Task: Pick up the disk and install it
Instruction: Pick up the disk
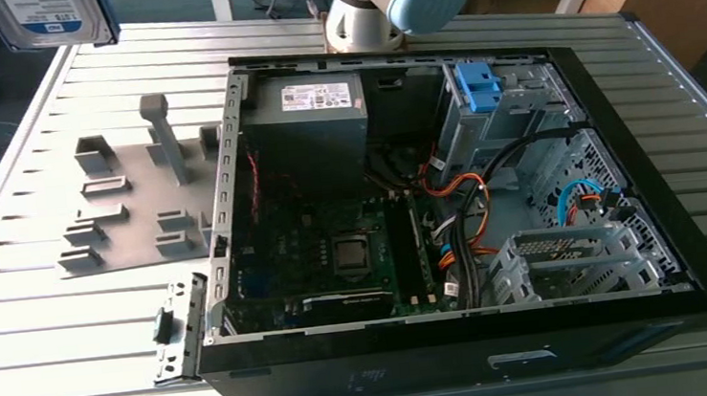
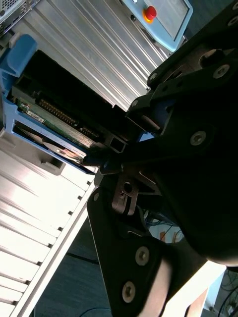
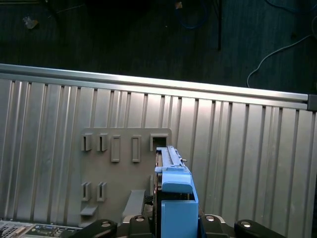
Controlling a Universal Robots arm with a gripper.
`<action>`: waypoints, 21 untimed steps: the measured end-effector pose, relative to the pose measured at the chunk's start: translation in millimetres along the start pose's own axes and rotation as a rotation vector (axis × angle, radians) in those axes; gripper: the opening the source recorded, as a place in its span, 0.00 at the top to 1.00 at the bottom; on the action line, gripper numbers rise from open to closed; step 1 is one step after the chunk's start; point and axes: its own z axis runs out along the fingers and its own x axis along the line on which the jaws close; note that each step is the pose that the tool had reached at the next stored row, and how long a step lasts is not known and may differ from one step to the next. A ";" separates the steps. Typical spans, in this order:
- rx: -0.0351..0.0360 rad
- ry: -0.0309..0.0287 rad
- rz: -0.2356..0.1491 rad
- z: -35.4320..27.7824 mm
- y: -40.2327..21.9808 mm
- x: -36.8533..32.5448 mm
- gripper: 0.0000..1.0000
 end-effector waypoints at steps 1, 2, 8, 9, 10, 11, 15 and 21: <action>0.0001 -0.0002 0.000 -0.5 0.0 0.0 0.63; 0.0000 -0.0001 0.000 -1.0 0.0 0.0 0.63; 0.0000 -0.0008 0.000 -3.3 0.0 0.0 0.63; 0.0000 -0.0010 0.000 -3.8 0.0 0.0 0.63; 0.0001 -0.0012 0.000 -4.2 0.0 0.0 0.63; 0.0001 -0.0014 0.000 -4.7 0.0 0.0 0.63; 0.0002 -0.0018 0.000 -6.6 0.0 0.0 0.63; 0.0003 -0.0024 0.000 -9.3 0.0 0.0 0.63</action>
